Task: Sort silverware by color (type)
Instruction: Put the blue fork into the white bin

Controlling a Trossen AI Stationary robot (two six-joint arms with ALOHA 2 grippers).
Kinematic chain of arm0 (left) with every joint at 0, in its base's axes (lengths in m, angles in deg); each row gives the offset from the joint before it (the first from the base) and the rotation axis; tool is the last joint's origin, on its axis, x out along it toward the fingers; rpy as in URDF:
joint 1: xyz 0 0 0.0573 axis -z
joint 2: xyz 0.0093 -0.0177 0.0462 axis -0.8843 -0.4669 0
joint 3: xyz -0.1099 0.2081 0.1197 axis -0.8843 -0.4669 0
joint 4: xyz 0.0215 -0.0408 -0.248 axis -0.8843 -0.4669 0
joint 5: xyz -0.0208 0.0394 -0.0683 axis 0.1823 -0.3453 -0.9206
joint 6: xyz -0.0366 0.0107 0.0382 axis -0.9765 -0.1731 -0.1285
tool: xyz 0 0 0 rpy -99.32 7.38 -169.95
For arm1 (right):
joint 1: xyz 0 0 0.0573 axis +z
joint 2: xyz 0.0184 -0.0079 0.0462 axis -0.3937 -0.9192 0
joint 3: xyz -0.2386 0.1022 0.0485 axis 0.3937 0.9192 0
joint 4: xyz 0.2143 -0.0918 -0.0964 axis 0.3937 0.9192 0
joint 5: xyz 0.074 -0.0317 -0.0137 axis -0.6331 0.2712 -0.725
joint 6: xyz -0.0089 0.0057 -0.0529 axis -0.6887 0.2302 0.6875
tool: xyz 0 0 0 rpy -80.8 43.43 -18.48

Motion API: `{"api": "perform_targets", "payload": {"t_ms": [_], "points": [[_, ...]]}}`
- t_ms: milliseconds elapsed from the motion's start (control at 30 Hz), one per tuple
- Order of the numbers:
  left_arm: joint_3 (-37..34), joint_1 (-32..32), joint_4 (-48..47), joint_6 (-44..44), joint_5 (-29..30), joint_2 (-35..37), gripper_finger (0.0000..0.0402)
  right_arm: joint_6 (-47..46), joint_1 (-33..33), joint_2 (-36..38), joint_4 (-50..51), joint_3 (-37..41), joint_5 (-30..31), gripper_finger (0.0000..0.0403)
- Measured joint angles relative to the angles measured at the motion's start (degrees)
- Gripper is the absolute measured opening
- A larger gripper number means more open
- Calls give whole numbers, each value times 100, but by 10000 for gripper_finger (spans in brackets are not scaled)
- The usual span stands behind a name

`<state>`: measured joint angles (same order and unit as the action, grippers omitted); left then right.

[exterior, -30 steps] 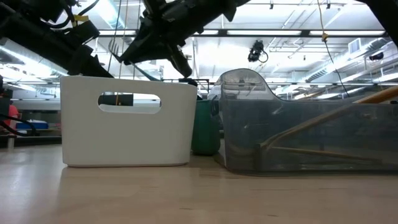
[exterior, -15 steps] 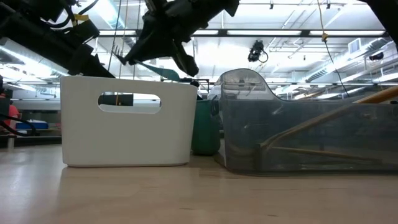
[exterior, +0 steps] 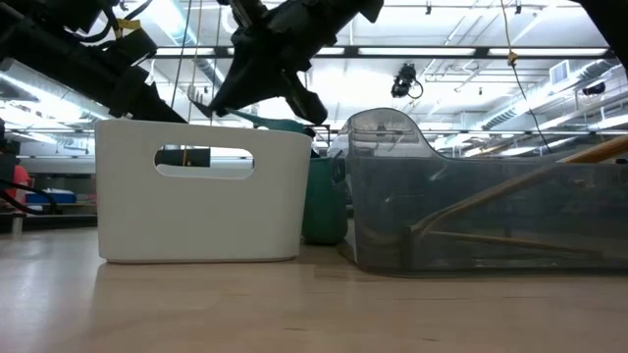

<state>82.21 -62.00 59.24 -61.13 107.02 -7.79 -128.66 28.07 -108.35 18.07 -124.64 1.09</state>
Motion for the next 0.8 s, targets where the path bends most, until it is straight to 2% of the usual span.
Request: {"api": "perform_targets", "payload": {"t_ms": [133,400,567,800], "points": [[0,0,0,7,0,-1,71,-108,47,0,269,0,246,14],[0,0,3,28,0,-1,71,-409,181,0,106,0,266,13],[0,0,7,59,0,0,71,-632,201,0,-34,0,-220,13],[-1,0,7,57,0,0,71,-676,47,0,177,0,-517,13]]}}
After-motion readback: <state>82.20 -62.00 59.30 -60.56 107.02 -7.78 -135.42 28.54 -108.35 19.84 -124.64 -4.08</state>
